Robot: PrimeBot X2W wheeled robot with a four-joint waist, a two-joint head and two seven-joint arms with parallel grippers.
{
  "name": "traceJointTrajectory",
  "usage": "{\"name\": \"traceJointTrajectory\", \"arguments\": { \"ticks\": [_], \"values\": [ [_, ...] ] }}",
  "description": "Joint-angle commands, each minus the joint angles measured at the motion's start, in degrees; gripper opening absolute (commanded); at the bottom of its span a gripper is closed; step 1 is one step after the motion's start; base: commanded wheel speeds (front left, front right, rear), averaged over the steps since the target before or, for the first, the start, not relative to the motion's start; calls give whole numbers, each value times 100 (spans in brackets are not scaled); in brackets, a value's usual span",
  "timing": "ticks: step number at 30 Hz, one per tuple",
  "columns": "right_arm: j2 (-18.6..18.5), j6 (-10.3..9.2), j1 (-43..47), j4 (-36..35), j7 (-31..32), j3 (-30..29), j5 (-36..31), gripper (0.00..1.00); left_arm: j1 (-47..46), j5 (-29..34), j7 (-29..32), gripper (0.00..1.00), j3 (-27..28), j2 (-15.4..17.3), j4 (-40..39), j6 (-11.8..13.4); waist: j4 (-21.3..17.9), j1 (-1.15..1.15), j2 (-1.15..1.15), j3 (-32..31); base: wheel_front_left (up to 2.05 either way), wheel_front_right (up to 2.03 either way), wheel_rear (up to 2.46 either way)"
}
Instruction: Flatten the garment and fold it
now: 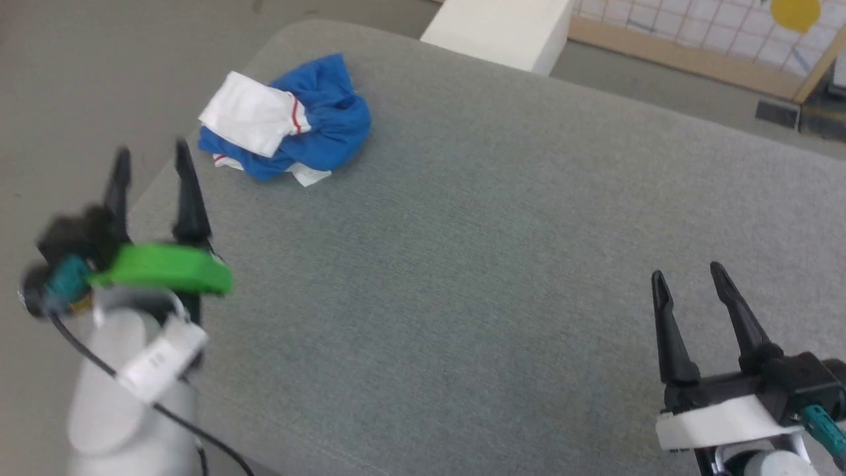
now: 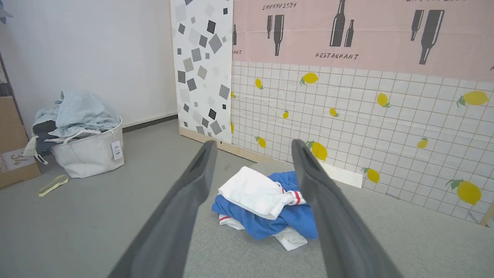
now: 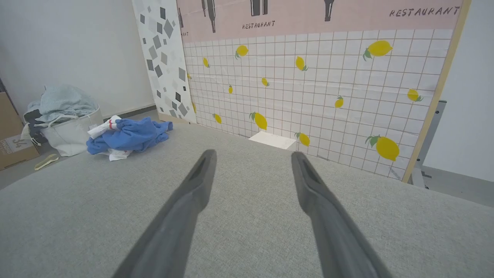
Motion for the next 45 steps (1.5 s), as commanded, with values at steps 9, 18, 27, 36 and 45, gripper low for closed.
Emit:
{"name": "traceJointTrajectory", "arguments": {
  "ticks": [9,18,27,36,45],
  "values": [
    [-3,-10,-625,-205,-33,-130,-298,100,-2065,-403,770,100,145,1136,1592,-422,-915,0,0,1368,0,0,0],
    [-3,-10,-974,-375,-33,-95,-367,100,-3263,-1713,3196,100,-77,2285,2462,-510,-1558,0,0,2089,0,0,0],
    [-3,-10,-1286,-589,-33,-2,-675,100,-3625,-3180,5677,100,-745,3177,2572,-512,-1868,0,0,2814,0,0,0],
    [-40,-10,-1471,-759,-33,110,-756,100,-3494,-3647,6423,100,-999,3470,2654,-512,-2062,0,0,3227,0,0,0],
    [-45,-10,-1475,-782,-33,137,-833,100,-3399,-3564,6351,0,-1321,3439,3003,-513,-2057,0,0,3180,0,0,0]
  ]
}}
